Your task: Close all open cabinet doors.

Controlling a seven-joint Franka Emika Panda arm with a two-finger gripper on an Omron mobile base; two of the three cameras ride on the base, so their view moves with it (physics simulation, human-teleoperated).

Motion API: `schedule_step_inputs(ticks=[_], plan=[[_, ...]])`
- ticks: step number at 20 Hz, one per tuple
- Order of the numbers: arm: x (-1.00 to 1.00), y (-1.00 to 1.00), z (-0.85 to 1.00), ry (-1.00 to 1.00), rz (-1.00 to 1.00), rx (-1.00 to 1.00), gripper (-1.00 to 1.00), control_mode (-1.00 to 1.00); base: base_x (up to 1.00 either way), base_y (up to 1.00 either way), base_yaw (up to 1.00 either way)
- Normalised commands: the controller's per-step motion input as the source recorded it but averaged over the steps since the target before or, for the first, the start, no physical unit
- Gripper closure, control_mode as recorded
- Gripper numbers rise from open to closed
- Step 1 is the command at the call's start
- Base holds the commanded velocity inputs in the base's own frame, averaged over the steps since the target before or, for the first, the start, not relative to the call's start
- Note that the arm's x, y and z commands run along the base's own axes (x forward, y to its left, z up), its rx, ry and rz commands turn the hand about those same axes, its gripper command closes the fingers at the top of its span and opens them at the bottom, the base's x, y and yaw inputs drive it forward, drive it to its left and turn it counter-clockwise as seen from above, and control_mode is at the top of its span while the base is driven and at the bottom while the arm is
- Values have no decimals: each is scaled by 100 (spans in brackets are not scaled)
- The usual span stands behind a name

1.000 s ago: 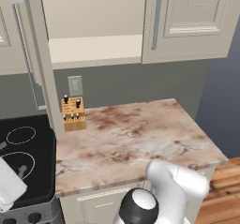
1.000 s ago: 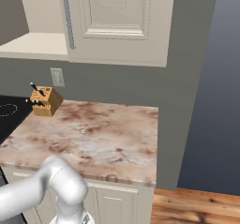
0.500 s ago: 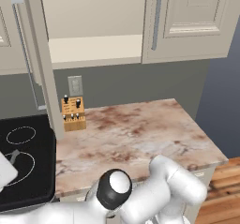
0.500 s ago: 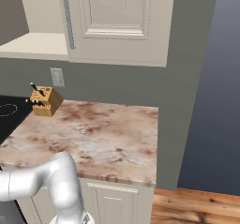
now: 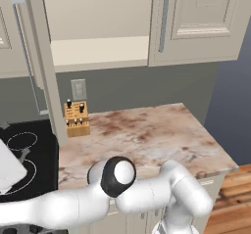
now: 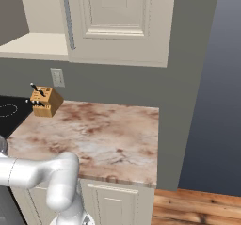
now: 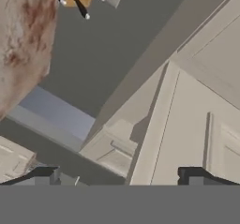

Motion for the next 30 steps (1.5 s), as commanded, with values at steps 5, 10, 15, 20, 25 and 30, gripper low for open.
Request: schedule_step_inputs(ticks=[5, 10, 15, 20, 25, 30], plan=[[-54, -26, 0, -8, -15, 11, -100, -100, 0, 0, 0], [-58, -5, 27, -8, -25, 17, -100, -100, 0, 0, 0], [-13, -14, 65, -2, -26, 18, -100, -100, 0, 0, 0], [0, -53, 82, 1, -14, 16, -100, -100, 0, 0, 0], [0, -55, 80, 1, -9, 13, -100, -100, 0, 0, 0], [-11, -67, 57, 0, -4, 8, -100, -100, 0, 0, 0]])
